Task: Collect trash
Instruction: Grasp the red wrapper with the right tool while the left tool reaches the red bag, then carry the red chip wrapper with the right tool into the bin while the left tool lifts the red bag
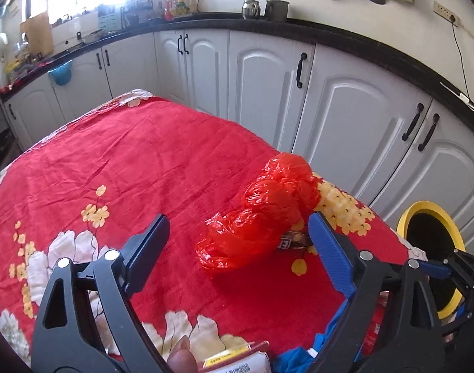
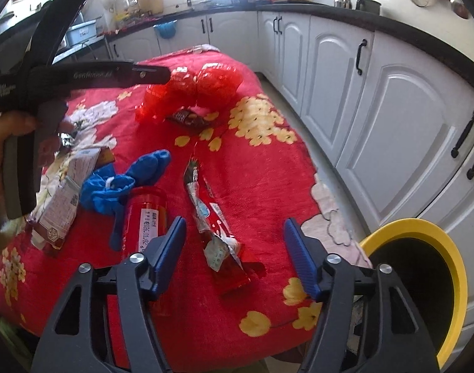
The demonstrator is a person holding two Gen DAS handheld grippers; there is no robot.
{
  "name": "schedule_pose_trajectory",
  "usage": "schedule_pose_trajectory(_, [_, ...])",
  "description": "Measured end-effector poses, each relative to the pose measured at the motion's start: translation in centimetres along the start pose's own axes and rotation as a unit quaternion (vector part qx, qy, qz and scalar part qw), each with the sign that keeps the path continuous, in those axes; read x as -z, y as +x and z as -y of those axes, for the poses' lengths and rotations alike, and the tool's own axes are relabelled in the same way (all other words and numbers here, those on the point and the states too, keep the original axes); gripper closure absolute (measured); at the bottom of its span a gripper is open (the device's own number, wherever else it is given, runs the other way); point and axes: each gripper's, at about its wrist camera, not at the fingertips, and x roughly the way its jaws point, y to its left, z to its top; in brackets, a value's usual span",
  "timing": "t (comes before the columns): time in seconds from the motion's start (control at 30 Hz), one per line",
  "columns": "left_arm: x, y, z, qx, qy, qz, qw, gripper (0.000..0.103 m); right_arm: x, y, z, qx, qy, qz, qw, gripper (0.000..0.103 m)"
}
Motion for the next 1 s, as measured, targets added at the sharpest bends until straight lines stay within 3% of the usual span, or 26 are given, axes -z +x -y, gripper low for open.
schedule_pose_trajectory(0.13, [0.0,0.9,0.3,0.003,0.013,-0.015,0.9998,0.030,0.3,0.4,0.2,0.001,0.004,-0.002,1.000,0.053])
schedule_pose_trajectory(0.2, [0.1,1.3,0.4,0.006,0.017,-0.020,0.9996,0.031,0.4,0.3,0.2,0.001,0.006,-0.001,1.000,0.061])
schedule_pose_trajectory(0.43, [0.8,2.3,0.4,0.015,0.020,-0.044,0.9987,0.068,0.8,-0.1,0.7,-0.003,0.015,0.000,1.000,0.079])
schedule_pose_trajectory(0.63, [1.6,2.2,-0.3,0.024,0.003,-0.052,0.9983,0.088,1.3,-0.7,1.1,-0.008,0.031,0.003,0.999,0.089])
schedule_pose_trajectory(1.0, [2.4,-1.6,-2.5,0.045,-0.056,-0.018,0.9973,0.096,2.3,-1.7,1.3,-0.010,0.052,0.012,0.999,0.094])
